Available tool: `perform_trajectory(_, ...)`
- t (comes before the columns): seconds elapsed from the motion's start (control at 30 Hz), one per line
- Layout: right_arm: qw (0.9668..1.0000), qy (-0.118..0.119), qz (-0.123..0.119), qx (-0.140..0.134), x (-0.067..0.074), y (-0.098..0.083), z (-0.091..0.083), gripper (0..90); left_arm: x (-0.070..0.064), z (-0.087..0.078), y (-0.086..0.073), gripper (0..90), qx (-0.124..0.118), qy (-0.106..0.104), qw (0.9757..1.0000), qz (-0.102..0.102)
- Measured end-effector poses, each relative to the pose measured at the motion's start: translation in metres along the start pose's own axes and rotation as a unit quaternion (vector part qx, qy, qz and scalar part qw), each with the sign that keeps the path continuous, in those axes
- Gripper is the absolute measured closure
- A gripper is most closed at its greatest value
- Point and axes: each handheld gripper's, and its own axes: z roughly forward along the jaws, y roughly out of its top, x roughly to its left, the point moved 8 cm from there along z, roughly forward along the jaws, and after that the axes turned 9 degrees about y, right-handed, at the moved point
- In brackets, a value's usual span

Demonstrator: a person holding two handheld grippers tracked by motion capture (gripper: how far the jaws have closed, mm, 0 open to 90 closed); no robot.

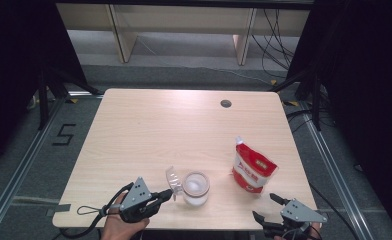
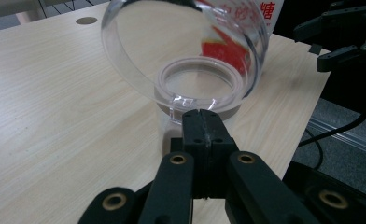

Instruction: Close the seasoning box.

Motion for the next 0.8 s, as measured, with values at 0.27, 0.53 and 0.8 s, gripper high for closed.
perform_trajectory(0.27, 1.0000, -0.003, -0.008, -0.003, -0.001, 0.001, 0.001, 20.1, 0.001, 0.004, 0.006, 89.4, -0.006, 0.001, 1.0000, 0.001)
perform_trajectory(0.53, 1.0000, -0.004, -0.007, -0.002, 0.000, 0.000, 0.000, 20.2, -0.007, 0.014, 0.009, 89.4, -0.006, -0.011, 0.9998, 0.015)
perform_trajectory(0.8, 1.0000, -0.003, -0.005, 0.006, 0.001, -0.001, -0.001, 20.2, -0.003, 0.009, 0.011, 89.0, -0.011, -0.003, 0.9998, 0.016)
